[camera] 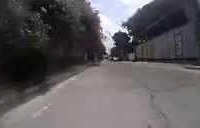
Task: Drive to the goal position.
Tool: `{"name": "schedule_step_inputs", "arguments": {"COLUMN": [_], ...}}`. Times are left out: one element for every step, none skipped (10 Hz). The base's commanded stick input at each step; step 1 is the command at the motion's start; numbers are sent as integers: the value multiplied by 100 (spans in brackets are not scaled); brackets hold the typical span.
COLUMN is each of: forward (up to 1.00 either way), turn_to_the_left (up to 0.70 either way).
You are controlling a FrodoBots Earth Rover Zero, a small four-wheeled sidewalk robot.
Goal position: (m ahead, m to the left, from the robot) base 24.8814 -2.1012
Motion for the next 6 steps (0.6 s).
{"name": "schedule_step_inputs", "arguments": {"forward": [100,100,100,100,100,100], "turn_to_the_left": [0,0,0,0,0,0]}}
